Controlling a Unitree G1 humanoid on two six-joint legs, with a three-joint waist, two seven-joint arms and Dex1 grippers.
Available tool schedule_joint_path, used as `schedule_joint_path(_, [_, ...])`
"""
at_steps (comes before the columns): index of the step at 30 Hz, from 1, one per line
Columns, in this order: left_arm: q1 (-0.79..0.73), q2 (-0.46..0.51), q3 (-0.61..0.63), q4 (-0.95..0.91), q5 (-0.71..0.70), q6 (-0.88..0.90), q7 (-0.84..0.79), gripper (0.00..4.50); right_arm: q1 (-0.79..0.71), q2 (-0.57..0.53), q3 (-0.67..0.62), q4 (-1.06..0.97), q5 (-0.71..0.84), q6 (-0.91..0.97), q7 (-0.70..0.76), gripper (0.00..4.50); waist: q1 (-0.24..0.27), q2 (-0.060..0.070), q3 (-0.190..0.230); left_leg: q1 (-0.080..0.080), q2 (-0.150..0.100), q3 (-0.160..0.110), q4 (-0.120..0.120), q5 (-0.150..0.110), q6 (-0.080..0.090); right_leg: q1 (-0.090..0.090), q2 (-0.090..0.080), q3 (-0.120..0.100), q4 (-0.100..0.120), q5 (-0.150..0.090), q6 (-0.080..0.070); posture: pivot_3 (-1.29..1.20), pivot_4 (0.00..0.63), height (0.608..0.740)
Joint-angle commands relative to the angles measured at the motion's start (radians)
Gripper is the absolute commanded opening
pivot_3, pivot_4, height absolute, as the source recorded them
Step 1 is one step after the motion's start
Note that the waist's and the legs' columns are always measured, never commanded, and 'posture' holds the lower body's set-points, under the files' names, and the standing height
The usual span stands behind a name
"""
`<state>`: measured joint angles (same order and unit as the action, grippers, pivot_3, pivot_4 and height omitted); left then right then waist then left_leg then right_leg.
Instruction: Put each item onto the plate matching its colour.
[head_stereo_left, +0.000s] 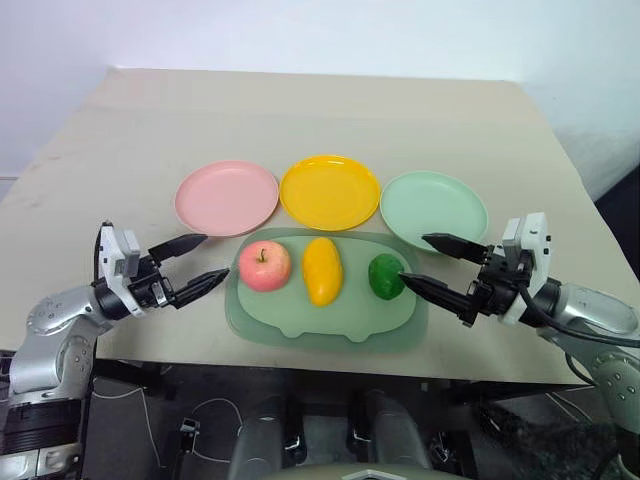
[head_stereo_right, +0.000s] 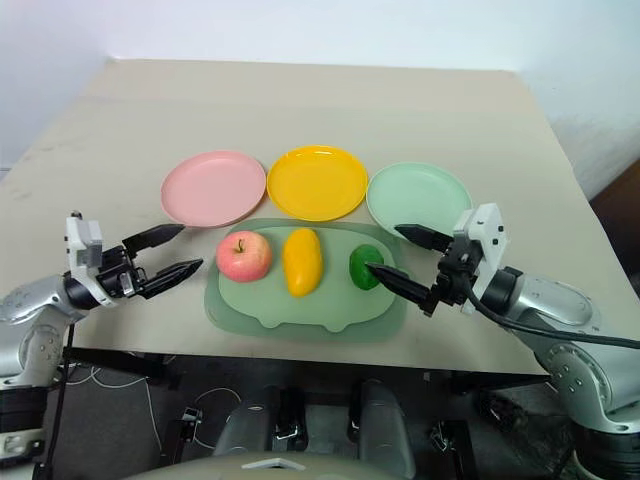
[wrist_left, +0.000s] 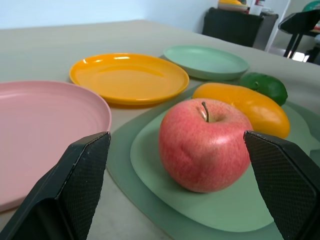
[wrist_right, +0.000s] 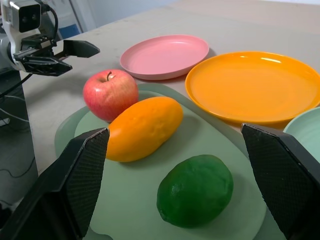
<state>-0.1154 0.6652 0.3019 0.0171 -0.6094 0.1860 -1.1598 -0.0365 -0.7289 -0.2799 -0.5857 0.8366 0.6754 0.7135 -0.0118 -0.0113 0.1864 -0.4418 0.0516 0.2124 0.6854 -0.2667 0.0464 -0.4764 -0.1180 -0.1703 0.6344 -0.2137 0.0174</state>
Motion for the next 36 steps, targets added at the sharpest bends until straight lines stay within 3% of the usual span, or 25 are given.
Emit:
schedule_joint_path(1, [-0.010, 0.020, 0.008, -0.004, 0.006, -0.015, -0.013, 4.49, 0.014, -0.004, -0.022, -0.030, 0.008, -0.022, 0.009, 4.50, 0.000, 0.000, 0.000, 0.000, 0.000, 0.000, 0.000, 0.000, 0.000, 0.000, 0.000, 0.000, 0.000, 0.000, 0.000, 0.00, 0.150, 0.696])
schedule_joint_path(16, [-0.033, -0.008, -0.018, -0.017, 0.015, -0.024, 0.000, 4.49, -0.018, 0.027, 0.055, -0.066, 0.075, 0.089, -0.114, 4.50, 0.000, 0.000, 0.000, 0.000, 0.000, 0.000, 0.000, 0.000, 0.000, 0.001, 0.000, 0.000, 0.000, 0.000, 0.000, 0.00, 0.150, 0.696])
schedule_joint_path(25, [-0.065, -0.014, -0.043, -0.002, 0.011, -0.017, -0.006, 4.49, -0.050, 0.010, 0.128, -0.036, -0.042, 0.142, -0.220, 4.50, 0.000, 0.000, 0.000, 0.000, 0.000, 0.000, 0.002, 0.000, 0.000, 0.001, 0.000, 0.000, 0.001, 0.000, 0.000, 0.00, 0.150, 0.696])
schedule_joint_path(36, [-0.055, -0.004, -0.032, -0.005, 0.013, -0.022, -0.004, 4.49, -0.147, 0.099, 0.210, 0.043, -0.096, 0.288, -0.372, 4.50, -0.003, 0.000, 0.000, 0.001, 0.000, 0.000, 0.002, 0.001, -0.001, 0.000, 0.000, 0.000, 0.004, 0.000, 0.000, 0.00, 0.150, 0.696])
